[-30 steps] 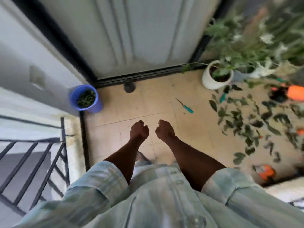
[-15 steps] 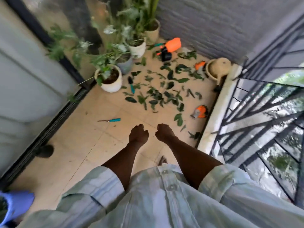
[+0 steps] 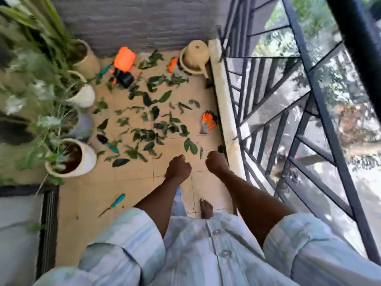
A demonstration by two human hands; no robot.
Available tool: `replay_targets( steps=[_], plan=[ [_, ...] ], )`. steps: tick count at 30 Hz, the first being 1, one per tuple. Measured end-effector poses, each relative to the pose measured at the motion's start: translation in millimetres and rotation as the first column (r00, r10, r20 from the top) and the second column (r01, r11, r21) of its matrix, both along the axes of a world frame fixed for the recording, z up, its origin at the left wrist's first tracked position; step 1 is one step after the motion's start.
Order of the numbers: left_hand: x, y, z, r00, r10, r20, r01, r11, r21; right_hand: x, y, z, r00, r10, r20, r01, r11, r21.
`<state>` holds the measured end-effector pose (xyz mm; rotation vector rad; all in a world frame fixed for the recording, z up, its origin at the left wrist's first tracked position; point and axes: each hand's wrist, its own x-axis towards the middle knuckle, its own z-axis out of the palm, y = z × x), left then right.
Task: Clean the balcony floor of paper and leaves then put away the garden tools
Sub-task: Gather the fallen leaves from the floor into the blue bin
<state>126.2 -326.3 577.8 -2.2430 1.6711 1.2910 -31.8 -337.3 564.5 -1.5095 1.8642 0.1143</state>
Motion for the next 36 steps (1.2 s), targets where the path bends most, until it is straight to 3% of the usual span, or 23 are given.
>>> replay_targets(
  steps=[9, 15, 17, 22, 27, 32, 36],
  plan=[
    [-20.9, -115.4, -56.7, 0.955, -0.29, 0.059, 0.29, 0.957, 0.013, -33.7, -93.5, -55.5, 0.992, -0.093, 0.086, 0.095, 0.995, -0.023],
    [-71.7, -155.5, -186.5, 0.945, -0.327, 0.013, 0.324, 0.938, 0.121, -68.4, -102.3, -194.9, 0.927, -0.375, 0.025, 0.372, 0.924, 0.092],
    [-90.9, -162.2, -246.0, 0.955, -0.295, -0.019, 0.294, 0.943, 0.158, -78.4, -98.8, -254.7, 0.892, -0.451, 0.033, 0.445, 0.889, 0.107],
    [-123.3, -168.8, -390.5, 0.989, -0.07, -0.128, 0.103, 0.955, 0.279, -105.8, -82.2, -403.6, 0.914, -0.406, -0.022, 0.4, 0.888, 0.229],
    [-138.6, -161.3, -509.6, 0.96, 0.192, -0.203, -0.12, 0.94, 0.319, -127.4, -92.3, -519.2, 0.922, -0.381, -0.066, 0.386, 0.905, 0.18],
    [-142.3, -155.7, -583.6, 0.877, 0.407, -0.256, -0.313, 0.887, 0.339, -124.3, -115.1, -606.1, 0.942, -0.313, -0.125, 0.33, 0.931, 0.158],
    [-139.2, -151.3, -604.5, 0.851, 0.442, -0.282, -0.334, 0.872, 0.357, -110.8, -117.6, -635.8, 0.902, -0.373, -0.219, 0.401, 0.911, 0.099]
  ],
)
